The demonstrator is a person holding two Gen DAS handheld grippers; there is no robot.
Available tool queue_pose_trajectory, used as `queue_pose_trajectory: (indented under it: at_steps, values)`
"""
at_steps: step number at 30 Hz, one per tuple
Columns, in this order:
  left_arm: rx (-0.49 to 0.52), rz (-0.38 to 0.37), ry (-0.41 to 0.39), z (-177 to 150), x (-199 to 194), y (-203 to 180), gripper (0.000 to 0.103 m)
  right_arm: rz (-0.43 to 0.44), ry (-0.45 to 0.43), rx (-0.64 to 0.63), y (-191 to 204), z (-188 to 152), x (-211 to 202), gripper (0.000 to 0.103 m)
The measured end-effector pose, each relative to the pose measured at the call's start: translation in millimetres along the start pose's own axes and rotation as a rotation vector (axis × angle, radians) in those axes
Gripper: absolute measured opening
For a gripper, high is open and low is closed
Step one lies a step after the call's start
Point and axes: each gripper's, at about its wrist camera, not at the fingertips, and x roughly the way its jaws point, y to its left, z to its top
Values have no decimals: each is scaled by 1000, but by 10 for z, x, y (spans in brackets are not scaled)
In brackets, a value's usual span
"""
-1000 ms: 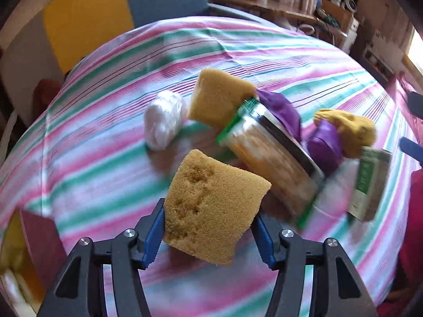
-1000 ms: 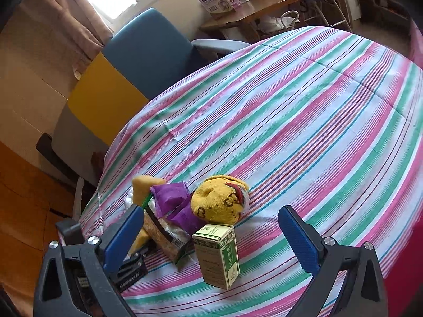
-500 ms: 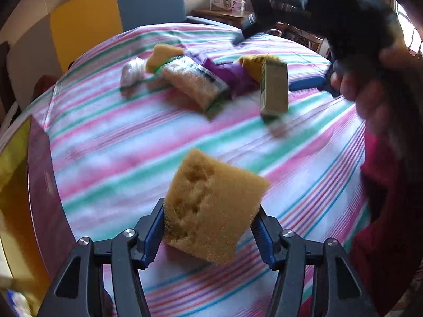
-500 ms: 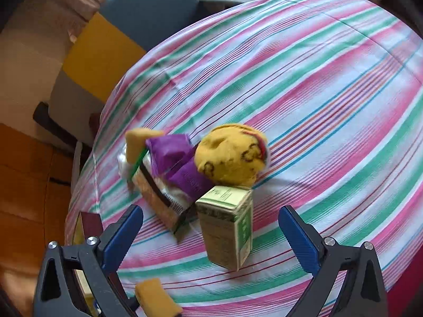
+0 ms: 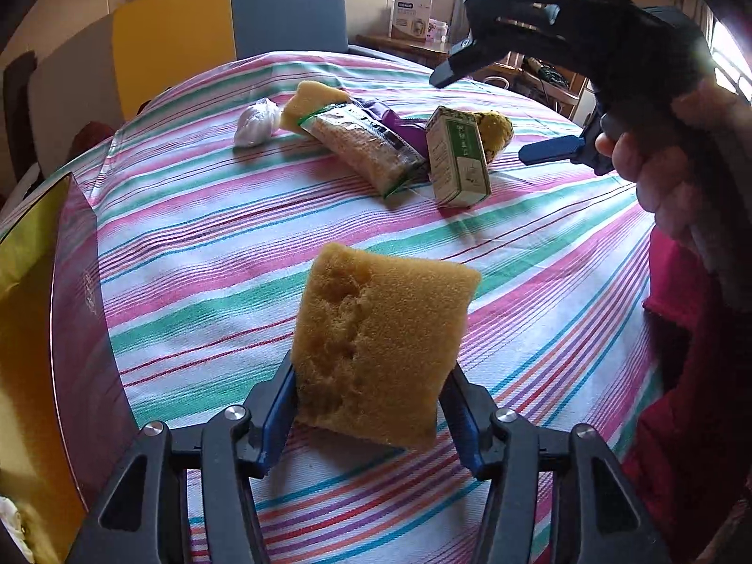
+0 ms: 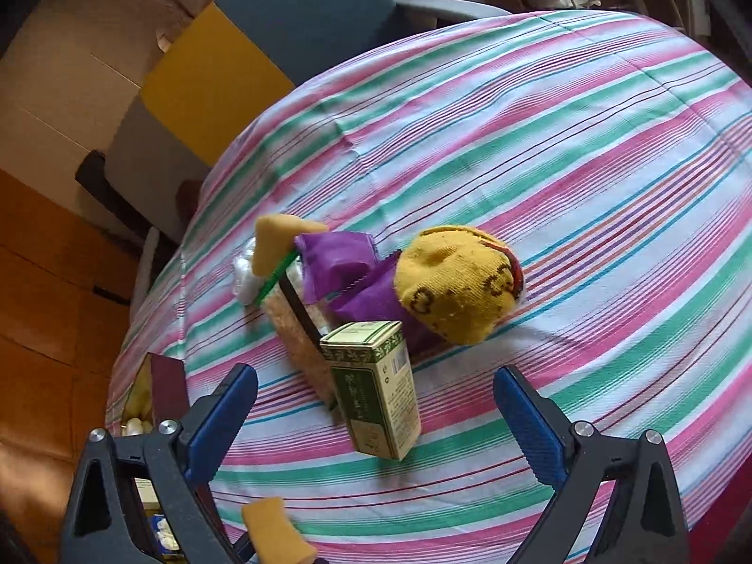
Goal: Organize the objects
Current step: 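Lift the yellow sponge with the left gripper while the right gripper grasps the green medicine box, then carry the yellow sponge into the gold tray and open the left gripper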
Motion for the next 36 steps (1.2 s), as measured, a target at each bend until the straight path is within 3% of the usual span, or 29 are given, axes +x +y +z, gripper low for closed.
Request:
queue_pose_trajectory:
  at_steps: [6,11,21,23,24,27,29,32,36]
  values:
    - [1,0,-7,35,69,-14,58,-69,6,-50,70,-7,61,92]
    - [-1,-3,-10,68,134,-11,58,-125,16,-110,157,-22,122,73]
    - [-8,-1,-22,53,128,-7,58,-143,50,-172,251,-68,204,70]
    - [-4,1,-22,56,131,-11,57,-172,71,-210,288,-101,258,40]
    - [-5,3,-20,65,129,-13,57,-195,98,-224,291,-120,310,31]
    - [-22,4,-6,100,105,2,53,-212,96,-275,369,-173,337,30]
    - [-54,-33,-1,123,42,41,52,-220,99,-291,395,-200,359,30]
    - [-60,-43,-49,190,-184,72,52,-233,90,-297,400,-204,349,30]
    - [-149,-62,-109,311,-538,334,52,-238,73,-295,381,-193,323,30]
